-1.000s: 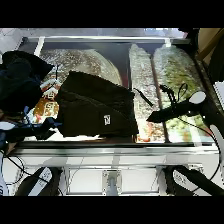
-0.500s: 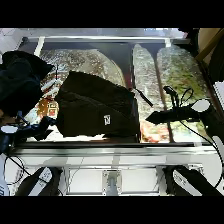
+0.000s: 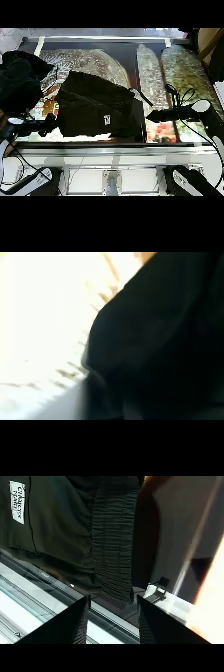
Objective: Fold the clothes and pants, and hang the long-sleeved shirts on hangers.
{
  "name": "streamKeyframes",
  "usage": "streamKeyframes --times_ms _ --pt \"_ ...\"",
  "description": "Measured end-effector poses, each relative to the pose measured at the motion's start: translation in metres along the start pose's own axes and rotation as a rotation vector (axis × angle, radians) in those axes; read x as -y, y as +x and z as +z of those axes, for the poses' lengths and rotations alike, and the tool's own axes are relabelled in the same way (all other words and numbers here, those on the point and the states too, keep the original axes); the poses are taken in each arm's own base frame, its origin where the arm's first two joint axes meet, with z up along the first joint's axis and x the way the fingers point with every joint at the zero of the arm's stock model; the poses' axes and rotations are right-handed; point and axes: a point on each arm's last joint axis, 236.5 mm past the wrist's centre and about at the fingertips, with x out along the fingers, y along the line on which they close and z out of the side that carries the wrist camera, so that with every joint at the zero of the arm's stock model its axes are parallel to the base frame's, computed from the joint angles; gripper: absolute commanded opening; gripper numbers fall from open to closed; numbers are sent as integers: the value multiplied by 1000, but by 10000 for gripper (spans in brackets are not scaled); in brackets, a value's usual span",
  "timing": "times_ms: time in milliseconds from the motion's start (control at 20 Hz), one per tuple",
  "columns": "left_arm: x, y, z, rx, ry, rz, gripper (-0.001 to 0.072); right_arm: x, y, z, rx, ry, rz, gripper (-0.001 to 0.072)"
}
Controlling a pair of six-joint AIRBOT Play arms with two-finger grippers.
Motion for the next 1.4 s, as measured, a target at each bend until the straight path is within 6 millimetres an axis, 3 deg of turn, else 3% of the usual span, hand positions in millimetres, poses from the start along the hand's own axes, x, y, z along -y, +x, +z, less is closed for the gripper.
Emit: streamKeyframes --times_ms 200,350,450,650,950,1150,1200,1250,1350,1400 --pt "5 -4 -6 -55 54 -11 9 1 0 0 -2 -1 -2 335" --pt "0 -25 -1 -34 68 -21 9 8 1 -7 -24 -13 -31 342" --pt "-3 -46 6 11 64 -29 9 17 9 -22 -60 4 -47 510" --pt "-5 -71 12 77 70 -36 9 33 44 -44 -54 108 -25 515" --pt "-6 -78 13 93 79 -36 9 4 103 -64 -118 145 170 514" --pt "-6 -78 13 93 82 -36 9 -26 124 -85 -202 101 257 512" --pt "-6 -78 13 93 82 -37 9 -32 125 -90 -223 88 276 491" --pt "-6 -78 13 94 82 -36 9 -37 126 -94 -237 81 291 415" --pt "-6 -78 13 94 84 -36 9 -42 128 -95 -242 69 306 94" --pt "-6 -78 13 95 91 -36 8 -44 129 -93 -237 64 311 24"
